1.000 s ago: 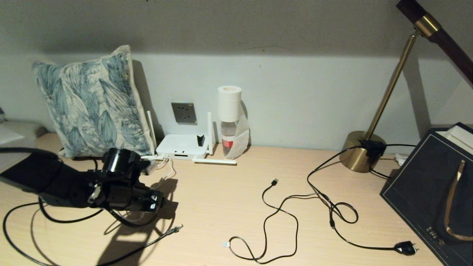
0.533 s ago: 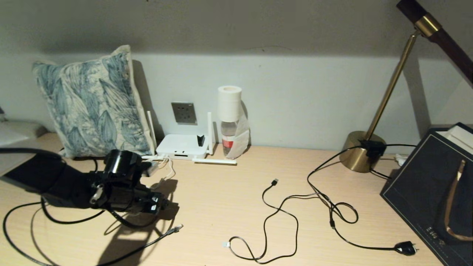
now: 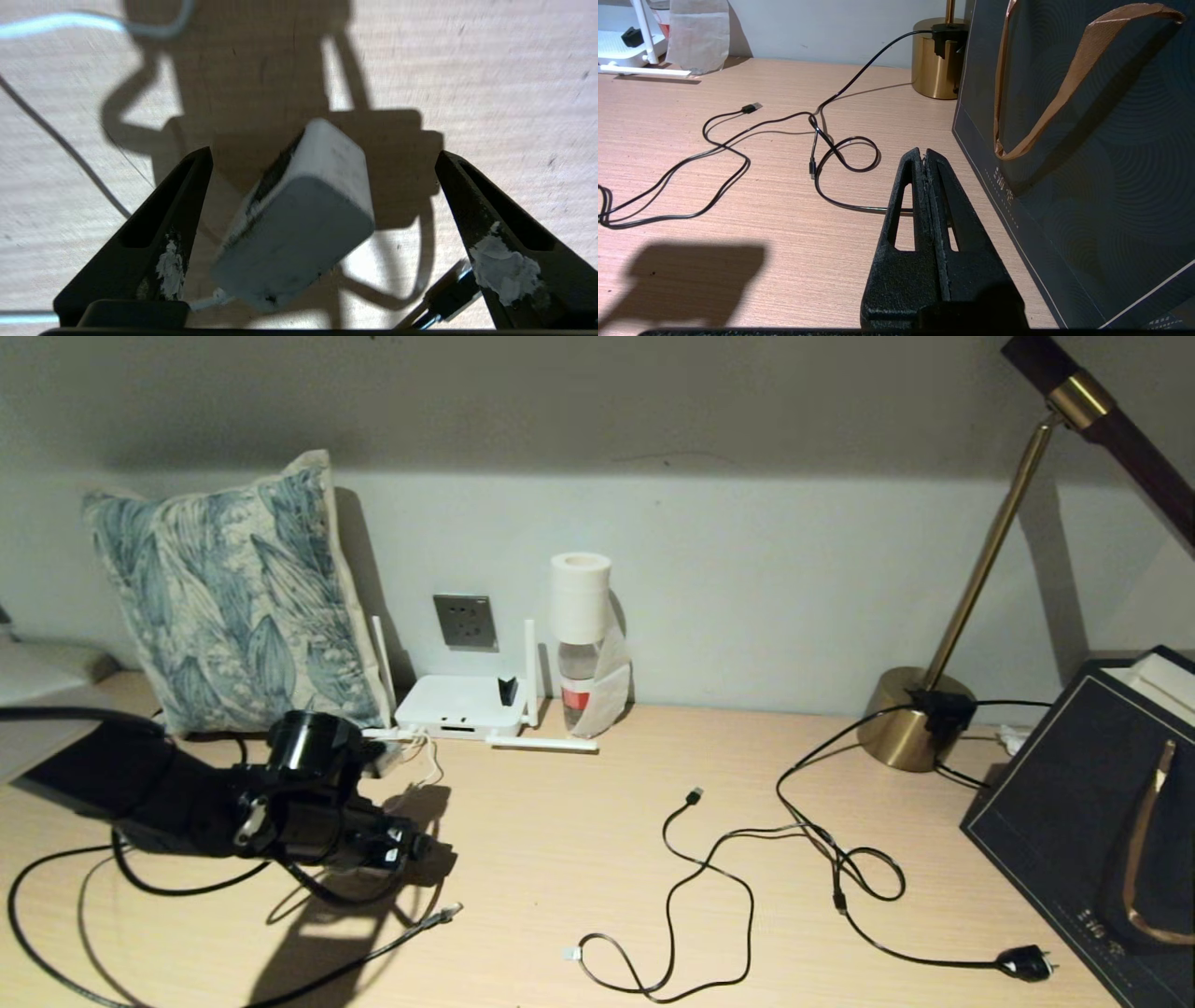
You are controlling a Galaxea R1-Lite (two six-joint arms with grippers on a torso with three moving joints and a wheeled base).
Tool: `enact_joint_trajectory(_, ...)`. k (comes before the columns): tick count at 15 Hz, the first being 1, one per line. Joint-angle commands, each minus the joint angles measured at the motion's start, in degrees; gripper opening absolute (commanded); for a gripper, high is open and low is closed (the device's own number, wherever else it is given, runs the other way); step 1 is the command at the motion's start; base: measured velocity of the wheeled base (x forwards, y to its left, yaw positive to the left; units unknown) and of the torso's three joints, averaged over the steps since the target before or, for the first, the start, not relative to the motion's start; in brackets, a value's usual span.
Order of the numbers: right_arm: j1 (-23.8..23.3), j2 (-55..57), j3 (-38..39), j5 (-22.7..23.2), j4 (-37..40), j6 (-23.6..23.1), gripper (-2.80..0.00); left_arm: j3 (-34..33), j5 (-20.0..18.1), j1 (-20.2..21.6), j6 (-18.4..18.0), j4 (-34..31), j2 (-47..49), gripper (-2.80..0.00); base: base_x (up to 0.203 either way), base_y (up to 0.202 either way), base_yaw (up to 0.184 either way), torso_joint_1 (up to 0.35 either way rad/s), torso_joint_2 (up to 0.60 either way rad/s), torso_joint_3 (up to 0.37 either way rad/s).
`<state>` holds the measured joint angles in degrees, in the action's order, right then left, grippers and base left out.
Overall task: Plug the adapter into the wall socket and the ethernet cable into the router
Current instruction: Plug plug into socket
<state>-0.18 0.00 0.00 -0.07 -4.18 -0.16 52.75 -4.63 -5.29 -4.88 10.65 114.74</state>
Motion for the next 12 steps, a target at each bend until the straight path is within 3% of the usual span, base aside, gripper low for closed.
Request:
enact_joint_trajectory(1, 0.01, 0.0, 1.49, -0.01, -0.04, -0.02, -2.8, 1.61, 0.05, 0.02, -0.12, 0.07, -0.45, 0.0, 0.0, 0.0, 0.0, 0.0, 0.0, 0.0)
enact_joint_trajectory(7, 0.01, 0.0, 1.49, -0.01, -0.04, -0.02, -2.8, 4.33, 0.11, 1.44, -1.35, -0.23, -3.56, 0.0, 0.0, 0.0, 0.0, 0.0, 0.0, 0.0)
enact_joint_trajectory(12, 0.01, 0.0, 1.49, -0.01, -0.04, -0.02, -2.8, 4.07, -0.12, 1.44, -1.24, -0.52, -17.5, 0.0, 0.0, 0.0, 0.0, 0.0, 0.0, 0.0)
